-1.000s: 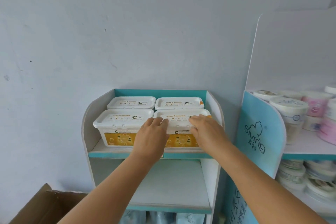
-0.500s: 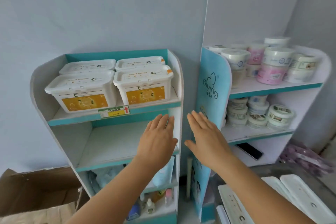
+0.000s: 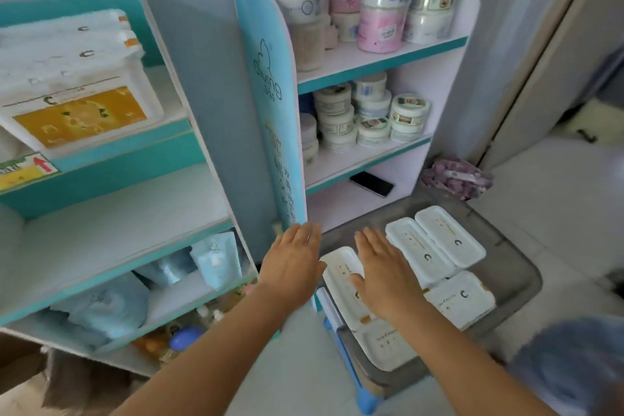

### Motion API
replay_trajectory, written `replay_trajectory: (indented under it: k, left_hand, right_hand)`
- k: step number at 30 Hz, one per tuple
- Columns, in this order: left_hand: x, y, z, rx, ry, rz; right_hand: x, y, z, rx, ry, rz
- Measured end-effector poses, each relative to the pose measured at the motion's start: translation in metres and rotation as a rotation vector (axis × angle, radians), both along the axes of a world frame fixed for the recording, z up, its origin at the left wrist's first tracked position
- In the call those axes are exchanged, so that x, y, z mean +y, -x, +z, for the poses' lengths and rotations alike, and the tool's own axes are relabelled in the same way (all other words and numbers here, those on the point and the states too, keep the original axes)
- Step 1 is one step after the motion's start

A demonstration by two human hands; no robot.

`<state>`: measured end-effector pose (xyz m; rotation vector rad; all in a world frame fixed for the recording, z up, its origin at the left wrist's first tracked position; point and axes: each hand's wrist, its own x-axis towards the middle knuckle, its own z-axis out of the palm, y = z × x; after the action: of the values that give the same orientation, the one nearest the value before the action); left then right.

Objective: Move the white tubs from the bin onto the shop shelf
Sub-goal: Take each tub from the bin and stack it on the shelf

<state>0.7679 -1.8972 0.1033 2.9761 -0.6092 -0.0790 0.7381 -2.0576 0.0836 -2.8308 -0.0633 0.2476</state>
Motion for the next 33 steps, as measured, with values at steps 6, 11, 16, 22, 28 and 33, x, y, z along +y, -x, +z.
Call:
replay_trajectory:
  k: [6, 11, 16, 22, 28, 33]
  left_hand:
    - [-0.048, -0.015, -0.052, 0.143, -0.088, -0.063]
    - [-0.069, -0.032, -0.088, 0.25, -0.147, -0.075]
    - [-0.077, -0.057, -0.118, 0.323, -0.202, -0.099]
    - [-0.079, -0.103, -0.155, 0.382, -0.298, -0.182]
    - [-0.076, -0.129, -0.188, 0.429, -0.395, -0.26]
    - [-0.076, -0.134, -0.199, 0.392, -0.405, -0.342]
  right_hand:
    - [-0.044, 0.009, -0.054, 0.164, -0.041, -0.085]
    - [-0.062, 0.01, -0.095, 0.266, -0.089, -0.135]
    - [-0.063, 0.007, -0.128, 0.345, -0.139, -0.219]
    - [-0.051, -0.009, -0.161, 0.404, -0.234, -0.412]
    - [-0.025, -0.019, -0.19, 0.47, -0.397, -0.722]
    - [-0.006, -0.024, -0.197, 0.405, -0.529, -1.0]
